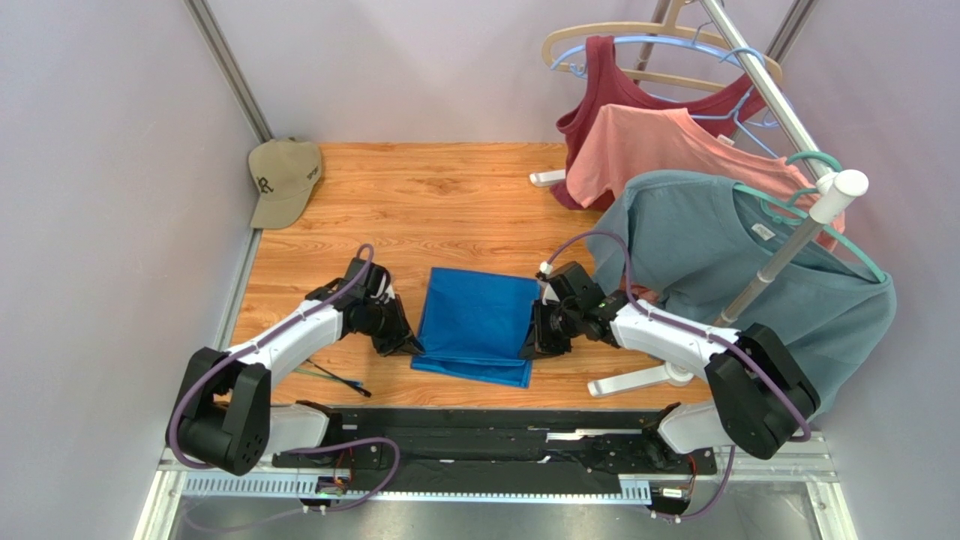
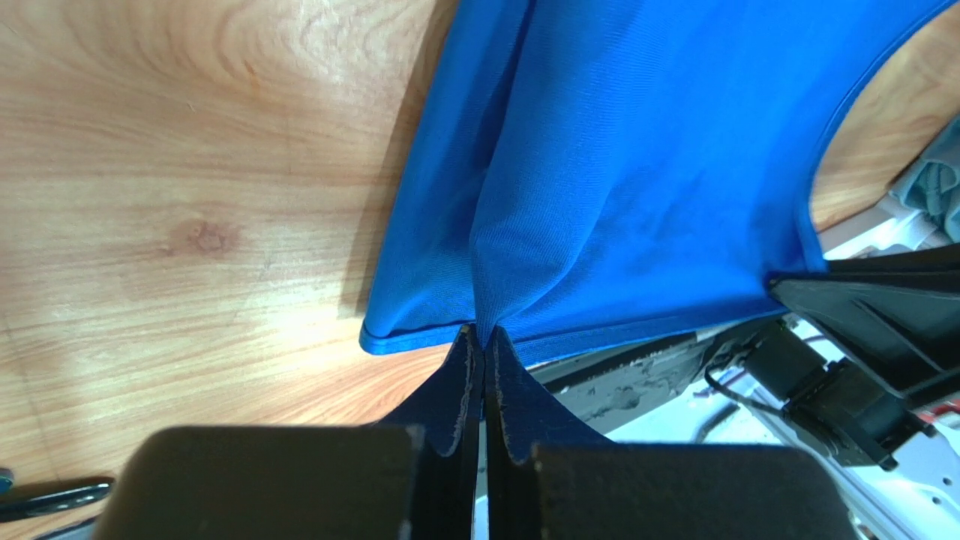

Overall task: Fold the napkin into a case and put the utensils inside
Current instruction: Smooth out the square-folded napkin at the center of the board.

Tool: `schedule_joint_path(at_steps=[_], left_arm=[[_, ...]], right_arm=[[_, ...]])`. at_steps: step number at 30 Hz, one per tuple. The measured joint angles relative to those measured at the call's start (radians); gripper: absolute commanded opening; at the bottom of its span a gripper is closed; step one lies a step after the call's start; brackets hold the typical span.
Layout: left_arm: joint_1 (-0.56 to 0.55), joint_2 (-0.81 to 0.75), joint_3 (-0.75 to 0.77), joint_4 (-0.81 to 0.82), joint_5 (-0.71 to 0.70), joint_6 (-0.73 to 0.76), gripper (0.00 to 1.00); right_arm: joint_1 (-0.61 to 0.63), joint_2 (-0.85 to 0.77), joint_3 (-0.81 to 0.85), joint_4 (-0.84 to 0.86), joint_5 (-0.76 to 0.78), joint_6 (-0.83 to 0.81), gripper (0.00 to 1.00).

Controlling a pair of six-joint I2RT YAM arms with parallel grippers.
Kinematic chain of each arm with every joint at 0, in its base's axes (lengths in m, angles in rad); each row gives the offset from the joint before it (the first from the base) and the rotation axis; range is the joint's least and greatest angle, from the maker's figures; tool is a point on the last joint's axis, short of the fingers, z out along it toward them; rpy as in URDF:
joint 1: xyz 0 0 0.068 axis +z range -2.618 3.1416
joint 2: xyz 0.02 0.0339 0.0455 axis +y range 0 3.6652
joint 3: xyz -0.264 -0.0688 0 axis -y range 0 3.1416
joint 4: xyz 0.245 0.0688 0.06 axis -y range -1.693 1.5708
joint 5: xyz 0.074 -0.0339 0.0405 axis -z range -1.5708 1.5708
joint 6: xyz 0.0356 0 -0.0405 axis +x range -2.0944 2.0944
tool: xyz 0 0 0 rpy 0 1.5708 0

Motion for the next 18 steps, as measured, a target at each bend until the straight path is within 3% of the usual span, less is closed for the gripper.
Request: schedule_joint_path(at_steps=[13, 18], left_arm=[[-0.003, 0.03, -0.043, 0.014, 0.009, 0.001, 0.0], [-0.004, 0.05, -0.053, 0.052, 0.012, -0.006, 0.0]], right_arm=[[0.011, 0.006, -0.064, 0.076, 0.035, 0.064, 0.0], [-0.004, 0.135, -0.022, 0.104, 0.077, 0.037, 0.0]])
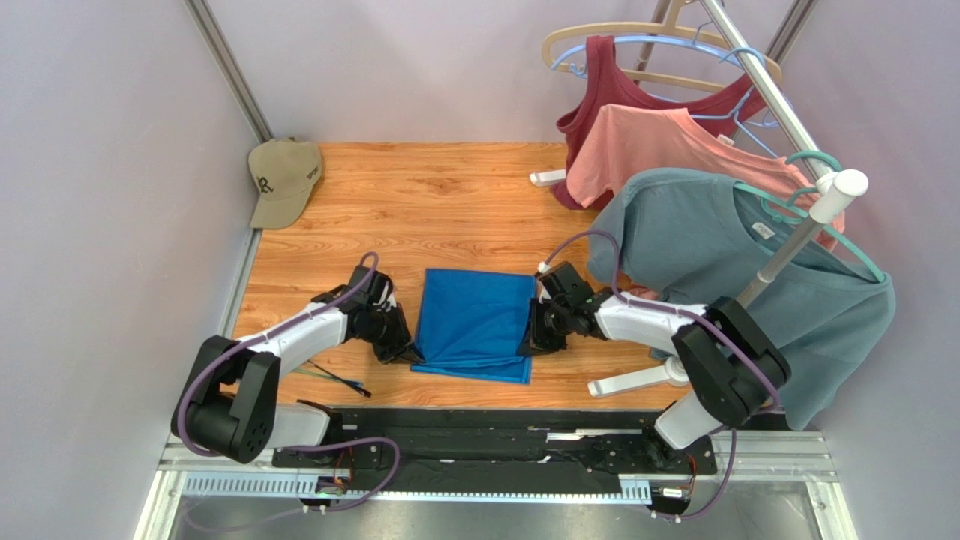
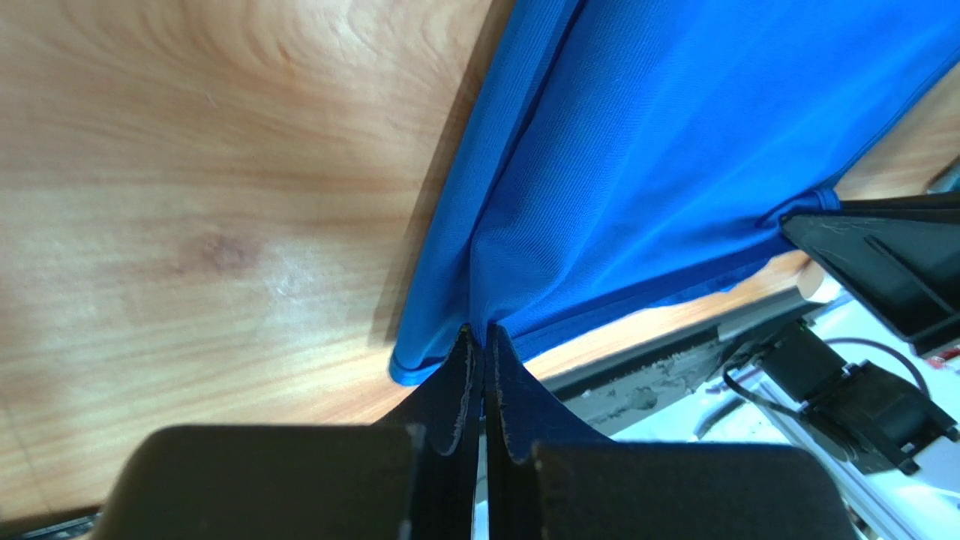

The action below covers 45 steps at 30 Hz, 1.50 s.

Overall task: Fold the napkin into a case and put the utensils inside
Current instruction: Smooth out the square-folded napkin at the center of the board.

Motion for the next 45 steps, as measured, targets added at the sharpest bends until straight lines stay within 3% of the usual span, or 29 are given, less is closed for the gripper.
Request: schedule_joint_path(at_steps=[8, 12, 16, 25, 37, 45], left_arm=[[0.007, 0.151, 0.053, 0.052, 0.02, -0.017, 0.0], [0.005, 0.233, 0.161, 0.043, -0.016, 0.0, 0.0], [0.007, 0.176, 0.209, 0.024, -0.072, 0.016, 0.0], [0.006, -0.006, 0.272, -0.072, -0.09, 0.049, 0.0], [0.004, -0.011, 0.124, -0.054, -0.067, 0.047, 0.0], [0.004, 0.021, 0.06, 0.006, -0.023, 0.038, 0.0]], right_arm=[[-0.046, 0.238, 0.289, -0.013, 0.08, -0.102, 0.0], [-0.053, 0.273, 0.392, -0.097, 0.16, -0.177, 0.0], [-0.054, 0.245, 0.443, -0.189, 0.2, -0.228, 0.0], [-0.052, 0.084, 0.454, -0.308, 0.185, -0.257, 0.0], [-0.032, 0.073, 0.265, -0.233, 0.062, -0.151, 0.0], [-0.032, 0.073, 0.243, -0.206, 0.061, -0.141, 0.0]])
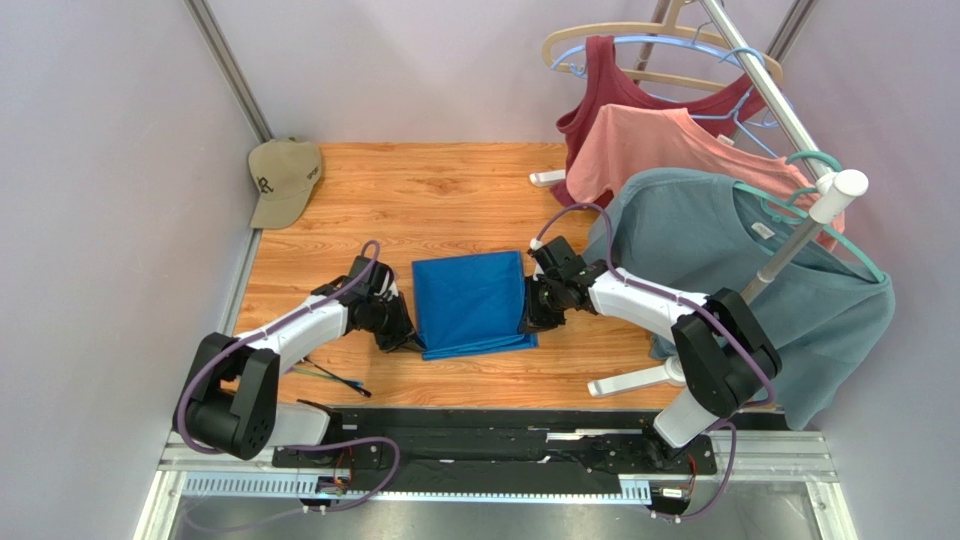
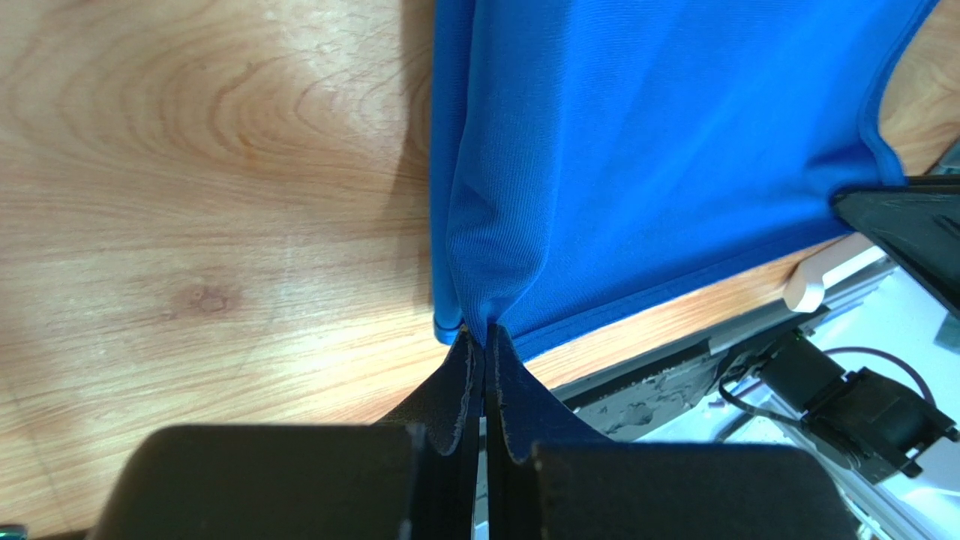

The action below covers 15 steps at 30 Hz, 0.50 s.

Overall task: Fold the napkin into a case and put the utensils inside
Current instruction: Smooth out the square-folded napkin at the center of the board.

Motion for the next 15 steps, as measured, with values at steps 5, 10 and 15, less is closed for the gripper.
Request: schedule_joint_path(at_steps=[5, 10, 15], left_arm=[[0.0, 0.003, -0.003, 0.03, 0.025, 0.0, 0.0], [0.0, 0.038, -0.006, 0.056, 0.047, 0.0, 0.0], [0.0, 0.061, -0.019, 0.079, 0.058, 0.0, 0.0]], right_arm=[[0.0, 0.0, -0.031, 0.007, 0.011, 0.01, 0.0], [0.0, 0.0, -0.036, 0.007, 0.024, 0.012, 0.0], [0.0, 0.0, -0.036, 0.007, 0.029, 0.015, 0.0]])
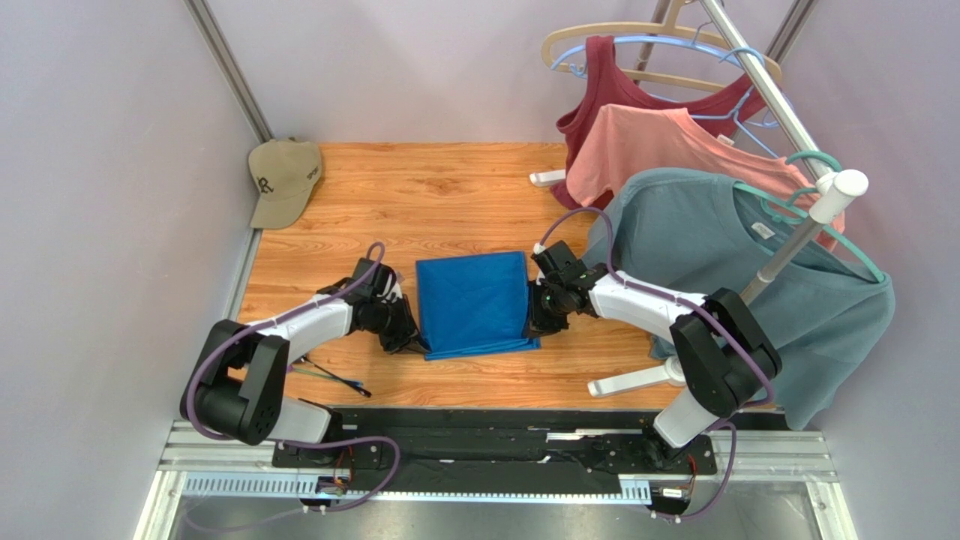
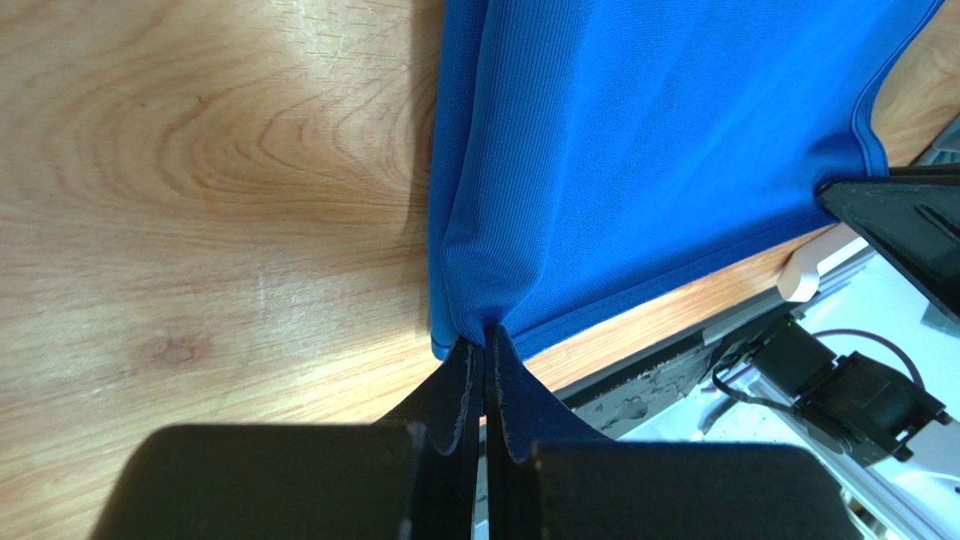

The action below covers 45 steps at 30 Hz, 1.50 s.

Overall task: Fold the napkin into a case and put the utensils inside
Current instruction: Smooth out the square-folded napkin at the center of the board.

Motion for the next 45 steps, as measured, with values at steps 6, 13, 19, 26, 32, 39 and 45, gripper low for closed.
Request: schedule_joint_path(at_steps=[6, 13, 19, 26, 32, 39, 45], left_arm=[[0.0, 0.009, -0.011, 0.022, 0.013, 0.0, 0.05], [0.0, 0.009, -0.018, 0.031, 0.011, 0.004, 0.24], [0.002, -0.01, -0.026, -0.01, -0.022, 0.014, 0.34], [0.019, -0.12, -0.019, -0.111, -0.055, 0.038, 0.34], [0.022, -0.201, 0.047, -0.135, -0.012, 0.044, 0.23], [-0.074, 0.0, 0.11, -0.001, 0.097, 0.022, 0.17], [-0.087, 0.058, 0.063, 0.015, 0.065, 0.027, 0.17]], right_arm=[[0.0, 0.0, 0.0, 0.0, 0.014, 0.0, 0.0], [-0.006, 0.0, -0.008, 0.006, 0.027, -0.003, 0.0], [-0.024, 0.009, -0.029, -0.004, 0.078, -0.019, 0.0], [-0.026, 0.008, -0.033, 0.008, 0.072, -0.022, 0.01], [-0.026, 0.008, -0.034, 0.009, 0.071, -0.022, 0.04], [-0.026, 0.0, -0.04, 0.009, 0.064, -0.022, 0.16], [-0.026, -0.092, -0.06, -0.038, 0.059, -0.026, 0.44]])
